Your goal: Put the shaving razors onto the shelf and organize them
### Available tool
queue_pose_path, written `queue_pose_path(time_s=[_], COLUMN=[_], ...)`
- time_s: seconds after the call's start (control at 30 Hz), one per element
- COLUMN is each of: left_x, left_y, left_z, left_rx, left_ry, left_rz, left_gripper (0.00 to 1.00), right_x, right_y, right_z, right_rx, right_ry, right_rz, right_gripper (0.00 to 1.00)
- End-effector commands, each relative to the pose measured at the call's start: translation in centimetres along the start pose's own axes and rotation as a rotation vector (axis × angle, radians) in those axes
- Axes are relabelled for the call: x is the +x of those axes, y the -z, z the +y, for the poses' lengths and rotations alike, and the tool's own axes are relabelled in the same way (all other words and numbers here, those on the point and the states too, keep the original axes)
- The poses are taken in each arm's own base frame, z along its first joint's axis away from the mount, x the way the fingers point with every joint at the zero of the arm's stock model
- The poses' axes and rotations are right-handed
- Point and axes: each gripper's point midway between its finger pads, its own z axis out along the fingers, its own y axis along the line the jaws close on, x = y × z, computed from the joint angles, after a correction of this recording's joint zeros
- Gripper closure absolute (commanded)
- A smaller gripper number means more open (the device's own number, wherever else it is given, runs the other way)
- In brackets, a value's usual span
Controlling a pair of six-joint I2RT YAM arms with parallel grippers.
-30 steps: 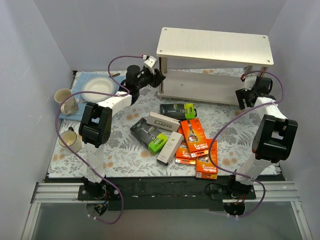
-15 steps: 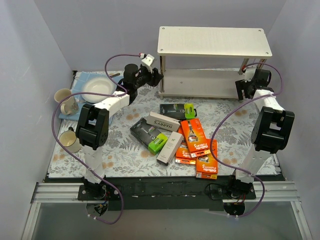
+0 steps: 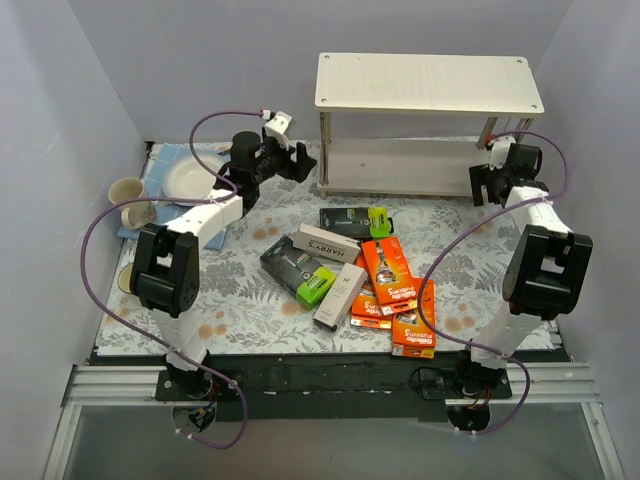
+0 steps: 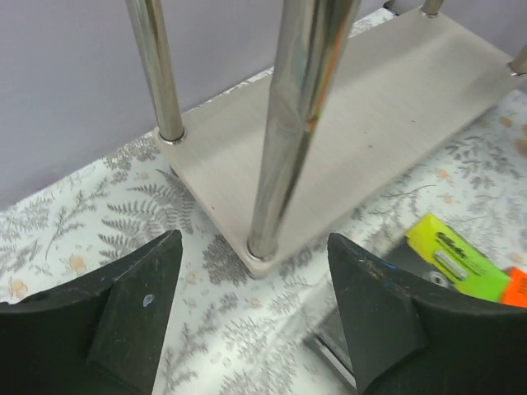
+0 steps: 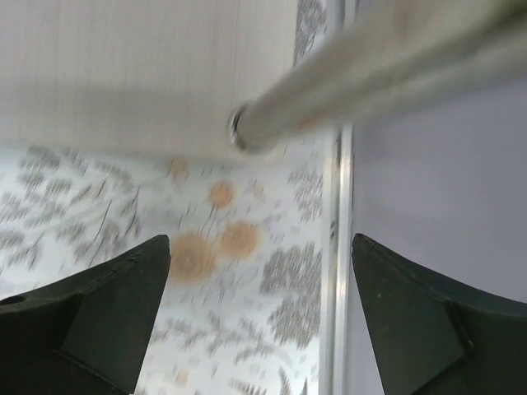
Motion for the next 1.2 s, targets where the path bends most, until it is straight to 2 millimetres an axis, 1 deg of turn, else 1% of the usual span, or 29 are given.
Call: queue_pose_path(time_s=[0.0, 0.03, 0.07, 0.1, 0.13, 0.17, 0.2, 0.23, 0.27, 0.3, 0.33, 0.37, 0.4, 0.47, 0.5, 0.53, 0.57, 0.6, 0.67, 0.7, 0.73, 0.77, 0.8, 0.83, 0.87, 0.97, 1.03, 1.1, 1.17], left_x=[-5.2, -3.5, -2.9, -2.8, -0.5, 0.2, 1.3, 1.5, 2.9, 3.7, 3.7, 4.6, 4.9, 5.6, 5.9, 6.1, 6.6, 7.0, 8.1, 8.5, 8.7, 8.9, 8.8, 9.5, 9.7, 10.6, 11.9, 12.4, 13.2], left_y=[5.3, 6.2, 7.1, 8.5, 9.5, 10.3, 11.0, 11.9, 12.5, 13.1, 13.6, 14.1, 14.5, 15.1, 15.1, 15.1, 15.0, 14.8, 14.5, 14.5, 14.5, 14.5, 14.4, 14.7, 14.8, 14.7, 14.6, 14.6, 14.9], left_z=[-3.2, -3.8, -4.4, -5.9, -6.7, -7.4, -7.9, -9.0, -9.7, -10.4, -12.0, -12.7, -13.5, -14.9, -15.0, -15.3, -15.4, -15.4, -15.6, -15.7, -15.9, -16.2, -16.5, -16.9, -17.3, -18.1, -18.2, -18.2, -18.1], left_rx=[0.037, 0.046, 0.058, 0.112, 0.135, 0.160, 0.171, 0.189, 0.203, 0.226, 0.276, 0.299, 0.328, 0.370, 0.368, 0.371, 0.381, 0.381, 0.371, 0.367, 0.365, 0.353, 0.353, 0.355, 0.363, 0.363, 0.339, 0.327, 0.308], left_ry=[0.078, 0.107, 0.120, 0.121, 0.135, 0.130, 0.137, 0.137, 0.149, 0.149, 0.145, 0.152, 0.152, 0.155, 0.163, 0.171, 0.179, 0.184, 0.236, 0.263, 0.286, 0.354, 0.376, 0.404, 0.423, 0.417, 0.440, 0.456, 0.458], left_rz=[-0.018, 0.024, 0.044, 0.063, 0.114, 0.134, 0.167, 0.180, 0.212, 0.239, 0.246, 0.267, 0.278, 0.300, 0.311, 0.319, 0.332, 0.342, 0.383, 0.397, 0.409, 0.427, 0.421, 0.431, 0.428, 0.400, 0.422, 0.427, 0.447], left_gripper=[0.29, 0.28, 0.27, 0.27, 0.25, 0.12, 0.11, 0.11, 0.11, 0.12, 0.12, 0.12, 0.12, 0.12, 0.12, 0.14, 0.17, 0.19, 0.27, 0.28, 0.32, 0.39, 0.42, 0.45, 0.51, 0.55, 0.56, 0.56, 0.55], right_x=[0.7, 1.6, 2.2, 3.0, 3.3, 3.3, 3.4, 3.3, 3.0, 3.0, 3.3, 3.2, 3.0, 3.2, 3.3, 2.6, 2.9, 2.7, 2.9, 3.1, 3.4, 3.6, 4.0, 4.3, 5.3, 8.0, 9.1, 10.3, 10.7], right_y=[6.0, 6.8, 8.3, 9.1, 9.9, 11.2, 12.1, 12.7, 13.6, 14.7, 15.2, 16.0, 17.1, 17.6, 18.5, 18.9, 18.8, 19.7, 20.5, 20.8, 21.2, 21.9, 22.4, 22.8, 23.4, 22.3, 20.8, 19.4, 18.2], right_z=[1.9, 2.9, 4.1, 6.4, 7.8, 9.0, 11.7, 13.0, 14.3, 16.9, 18.1, 19.8, 22.1, 24.5, 26.5, 27.5, 28.6, 30.2, 32.5, 33.2, 33.8, 34.9, 35.5, 36.1, 37.1, 38.2, 37.8, 36.9, 35.6], right_rx=[-0.055, -0.099, -0.151, -0.253, -0.319, -0.377, -0.475, -0.521, -0.563, -0.648, -0.688, -0.740, -0.813, -0.875, -0.924, -0.946, -0.982, -1.042, -1.103, -1.111, -1.119, -1.139, -1.155, -1.176, -1.205, -1.172, -1.110, -1.046, -1.003], right_ry=[-0.103, -0.109, -0.117, -0.116, -0.102, -0.083, -0.019, 0.019, 0.060, 0.136, 0.159, 0.197, 0.250, 0.306, 0.353, 0.360, 0.359, 0.367, 0.394, 0.415, 0.442, 0.487, 0.505, 0.524, 0.562, 0.628, 0.624, 0.644, 0.624], right_rz=[-0.006, 0.012, 0.026, 0.034, 0.028, 0.018, -0.002, -0.019, -0.046, -0.060, -0.064, -0.083, -0.108, -0.106, -0.105, -0.108, -0.081, -0.081, -0.057, -0.053, -0.049, -0.051, -0.040, -0.031, -0.013, 0.048, 0.091, 0.119, 0.139], right_gripper=[0.01, 0.01, 0.01, 0.01, 0.02, 0.02, 0.02, 0.02, 0.02, 0.02, 0.02, 0.02, 0.02, 0.03, 0.04, 0.10, 0.12, 0.14, 0.20, 0.22, 0.28, 0.30, 0.32, 0.34, 0.35, 0.35, 0.35, 0.35, 0.36])
